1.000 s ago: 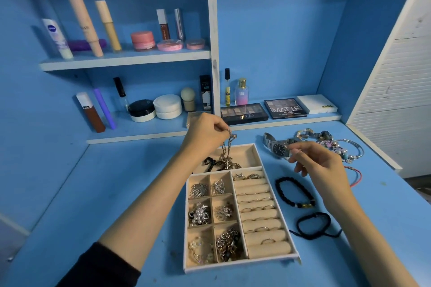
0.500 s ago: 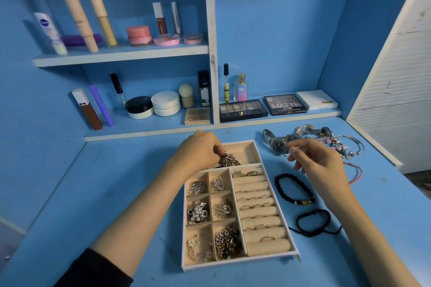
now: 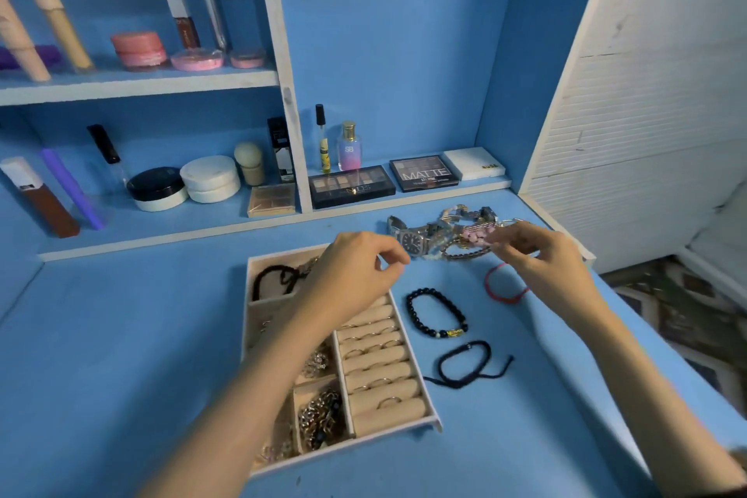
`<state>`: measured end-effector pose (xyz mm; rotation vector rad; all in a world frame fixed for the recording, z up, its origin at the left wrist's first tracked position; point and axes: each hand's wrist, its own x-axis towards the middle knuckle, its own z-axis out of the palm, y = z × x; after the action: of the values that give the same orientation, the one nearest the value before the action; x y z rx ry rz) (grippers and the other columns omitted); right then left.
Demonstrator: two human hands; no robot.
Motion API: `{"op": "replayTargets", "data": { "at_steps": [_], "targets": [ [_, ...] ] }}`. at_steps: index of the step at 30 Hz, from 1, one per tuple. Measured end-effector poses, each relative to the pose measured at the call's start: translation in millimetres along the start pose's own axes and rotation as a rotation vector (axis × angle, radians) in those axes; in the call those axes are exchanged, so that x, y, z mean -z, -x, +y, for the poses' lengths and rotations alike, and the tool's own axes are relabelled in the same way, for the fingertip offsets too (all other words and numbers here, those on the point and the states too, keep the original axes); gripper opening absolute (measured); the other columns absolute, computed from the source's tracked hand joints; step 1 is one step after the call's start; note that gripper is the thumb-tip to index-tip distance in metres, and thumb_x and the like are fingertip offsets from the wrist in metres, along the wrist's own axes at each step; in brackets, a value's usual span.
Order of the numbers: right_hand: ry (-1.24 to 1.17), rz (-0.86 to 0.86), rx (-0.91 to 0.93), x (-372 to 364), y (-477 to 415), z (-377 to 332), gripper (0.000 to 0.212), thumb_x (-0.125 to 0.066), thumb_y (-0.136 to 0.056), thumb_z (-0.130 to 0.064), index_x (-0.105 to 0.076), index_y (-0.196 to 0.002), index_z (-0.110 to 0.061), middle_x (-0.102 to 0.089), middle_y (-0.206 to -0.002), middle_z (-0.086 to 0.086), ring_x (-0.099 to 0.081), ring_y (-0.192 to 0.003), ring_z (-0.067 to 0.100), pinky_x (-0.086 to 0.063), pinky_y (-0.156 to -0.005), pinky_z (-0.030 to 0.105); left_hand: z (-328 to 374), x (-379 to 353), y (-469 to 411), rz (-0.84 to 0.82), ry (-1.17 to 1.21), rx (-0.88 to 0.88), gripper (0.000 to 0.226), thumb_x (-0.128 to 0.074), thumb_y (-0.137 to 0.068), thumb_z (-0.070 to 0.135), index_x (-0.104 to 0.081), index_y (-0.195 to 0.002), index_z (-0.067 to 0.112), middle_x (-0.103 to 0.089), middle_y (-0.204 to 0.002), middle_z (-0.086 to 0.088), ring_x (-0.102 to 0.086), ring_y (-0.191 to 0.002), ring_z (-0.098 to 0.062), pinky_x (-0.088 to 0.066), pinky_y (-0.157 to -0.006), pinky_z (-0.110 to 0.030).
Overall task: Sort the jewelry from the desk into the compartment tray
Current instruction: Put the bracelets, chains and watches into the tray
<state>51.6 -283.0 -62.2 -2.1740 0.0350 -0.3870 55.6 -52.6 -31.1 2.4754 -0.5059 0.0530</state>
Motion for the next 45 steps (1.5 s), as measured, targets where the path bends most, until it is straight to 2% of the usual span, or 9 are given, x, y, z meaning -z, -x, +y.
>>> {"op": "replayTargets", "data": {
  "at_steps": [7,11,16,19,27,32,35,42,45],
  "targets": [
    [0.500,-0.225,-0.140,32.6,-25.9,29.5,0.018,-0.066,-0.081,-0.026,-0.065,-0.097,-0.018,-0.063,-0.090,0.005,-0.052,-0.079,0.021,-0.043,-0.073,0.033,20.5,-30.3,-14.6,-0.136,-0.083,-0.073,0.014,-0.060,-0.087,0.027,-0.066,-0.099,0.029,-0.059,-0.090,0.018,-0.048,-0.080,0.000,-0.038,-0.082,-0.024],
    [0.549,-0.329,-0.203,34.7,-31.7,30.2,0.024,-0.070,-0.079,-0.033,-0.065,-0.091,-0.013,-0.059,-0.084,0.004,-0.052,-0.080,0.019,-0.044,-0.072,0.033,22.2,-34.0,-16.7,-0.159,-0.107,-0.062,0.015,-0.062,-0.086,0.027,-0.065,-0.101,0.029,-0.062,-0.098,0.014,-0.048,-0.082,0.000,-0.033,-0.072,-0.016],
    [0.538,-0.368,-0.165,29.6,-32.0,29.7,0.017,-0.067,-0.079,-0.022,-0.069,-0.081,-0.005,-0.067,-0.083,0.012,-0.051,-0.069,0.017,-0.039,-0.059,0.029,23.5,-33.9,-17.4,-0.170,-0.218,-0.018,0.029,-0.063,-0.084,0.034,-0.061,-0.112,0.025,-0.064,-0.104,0.009,-0.053,-0.093,-0.009,-0.039,-0.092,-0.031],
    [0.562,-0.357,-0.096,26.6,-28.4,27.5,0.011,-0.066,-0.078,-0.019,-0.067,-0.077,-0.008,-0.066,-0.077,0.008,-0.052,-0.067,0.017,-0.039,-0.055,0.027,24.7,-38.5,-18.0,-0.188,-0.238,-0.003,0.035,-0.065,-0.082,0.037,-0.061,-0.114,0.022,-0.066,-0.106,0.007,-0.055,-0.094,-0.009,-0.039,-0.081,-0.024],
    [0.161,-0.141,0.098,31.7,-18.3,-6.2,0.009,-0.063,-0.077,-0.007,-0.058,-0.071,-0.010,-0.064,-0.063,0.009,-0.056,-0.059,0.021,-0.045,-0.056,0.031,28.7,-45.2,-17.8,-0.169,-0.249,-0.009,0.014,-0.059,-0.089,0.027,-0.066,-0.095,0.017,-0.068,-0.094,0.007,-0.055,-0.084,-0.007,-0.041,-0.077,-0.023],
    [-0.012,-0.057,0.178,23.4,-13.8,-34.6,0.011,-0.062,-0.079,-0.004,-0.058,-0.070,-0.009,-0.060,-0.055,0.003,-0.046,-0.048,0.008,-0.040,-0.051,0.024,19.1,-24.3,-10.1,-0.075,0.092,0.115,0.009,-0.054,-0.091,0.026,-0.061,-0.093,0.021,-0.061,-0.086,0.008,-0.060,-0.077,-0.007,-0.044,-0.066,-0.020],
    [-0.076,-0.046,0.209,9.8,-12.1,-49.6,0.011,-0.061,-0.078,-0.003,-0.057,-0.070,-0.009,-0.060,-0.054,0.004,-0.048,-0.047,0.011,-0.040,-0.050,0.027,2.3,0.1,-2.1,0.061,0.318,0.188,0.009,-0.056,-0.090,0.018,-0.056,-0.083,0.023,-0.063,-0.077,0.005,-0.062,-0.060,-0.002,-0.046,-0.051,-0.012],
    [-0.138,-0.093,0.267,-32.9,-10.8,-77.6,0.014,-0.061,-0.078,-0.002,-0.058,-0.069,-0.012,-0.059,-0.055,0.003,-0.049,-0.051,0.013,-0.041,-0.052,0.028,-50.7,49.9,18.5,0.270,0.343,0.292,0.009,-0.056,-0.089,0.011,-0.059,-0.085,0.018,-0.062,-0.073,0.003,-0.064,-0.055,-0.004,-0.053,-0.062,-0.022],
    [-0.147,-0.118,0.286,-46.4,-9.9,-89.4,0.014,-0.060,-0.078,-0.001,-0.058,-0.069,-0.012,-0.059,-0.056,0.001,-0.051,-0.053,0.015,-0.043,-0.055,0.031,-72.2,55.7,24.4,0.248,0.321,0.344,0.005,-0.054,-0.090,0.008,-0.060,-0.091,0.008,-0.060,-0.074,0.000,-0.061,-0.047,0.002,-0.051,-0.053,-0.012]
  ]
}}
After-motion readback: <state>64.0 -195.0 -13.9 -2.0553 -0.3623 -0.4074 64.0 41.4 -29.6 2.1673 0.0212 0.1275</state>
